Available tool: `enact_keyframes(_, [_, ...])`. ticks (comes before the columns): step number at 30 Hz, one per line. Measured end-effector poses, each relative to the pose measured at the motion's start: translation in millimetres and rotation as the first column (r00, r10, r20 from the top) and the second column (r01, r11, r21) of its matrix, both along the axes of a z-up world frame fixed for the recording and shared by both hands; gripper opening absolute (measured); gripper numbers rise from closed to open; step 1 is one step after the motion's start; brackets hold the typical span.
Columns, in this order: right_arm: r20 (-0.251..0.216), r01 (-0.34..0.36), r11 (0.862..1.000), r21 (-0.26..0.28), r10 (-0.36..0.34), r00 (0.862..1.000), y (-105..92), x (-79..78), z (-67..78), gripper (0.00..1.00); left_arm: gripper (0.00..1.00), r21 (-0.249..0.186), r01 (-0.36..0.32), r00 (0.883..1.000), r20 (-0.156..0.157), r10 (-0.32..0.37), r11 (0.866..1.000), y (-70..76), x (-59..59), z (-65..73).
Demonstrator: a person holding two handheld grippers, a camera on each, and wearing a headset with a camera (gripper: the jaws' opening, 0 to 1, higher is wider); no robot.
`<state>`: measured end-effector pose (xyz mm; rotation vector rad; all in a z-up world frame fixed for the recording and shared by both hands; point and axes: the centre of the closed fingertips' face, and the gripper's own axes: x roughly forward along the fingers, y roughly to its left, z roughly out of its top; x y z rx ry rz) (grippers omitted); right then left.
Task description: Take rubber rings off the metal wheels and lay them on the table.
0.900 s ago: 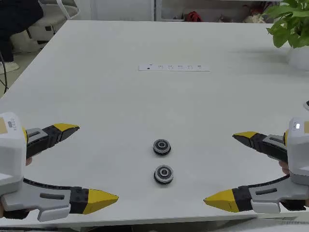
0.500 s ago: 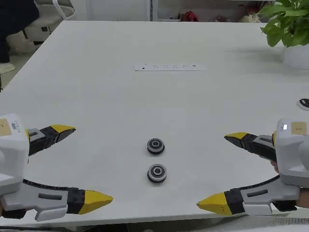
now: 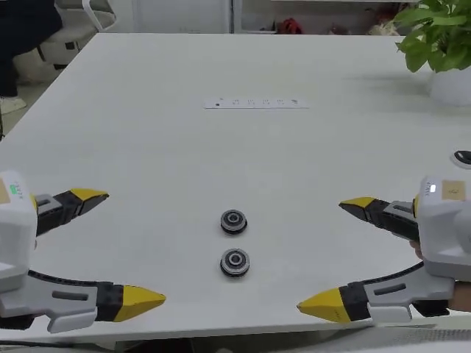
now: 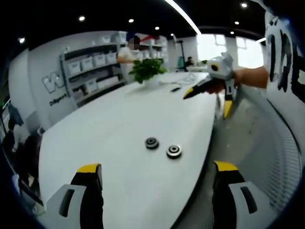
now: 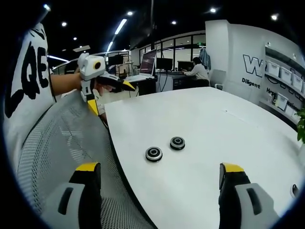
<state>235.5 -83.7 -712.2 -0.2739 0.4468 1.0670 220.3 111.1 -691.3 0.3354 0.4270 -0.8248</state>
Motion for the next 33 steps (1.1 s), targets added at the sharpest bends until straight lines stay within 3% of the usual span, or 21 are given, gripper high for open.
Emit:
enact_keyframes(10, [-0.006,-0.002,1.000,0.027,0.002,1.000,3.9,-2.6,2.9,1.00,0.97,0.001,-0.013,1.000,-0.007,0.013,1.000,1.3,-1.0,-2.3])
enact_keyframes(33, [-0.015,-0.010,1.000,0.020,0.010,1.000,10.1,-8.8,3.6,1.00,0.96,-0.001,0.011,1.000,0.000,-0.011,1.000,0.8,-2.0,-0.5])
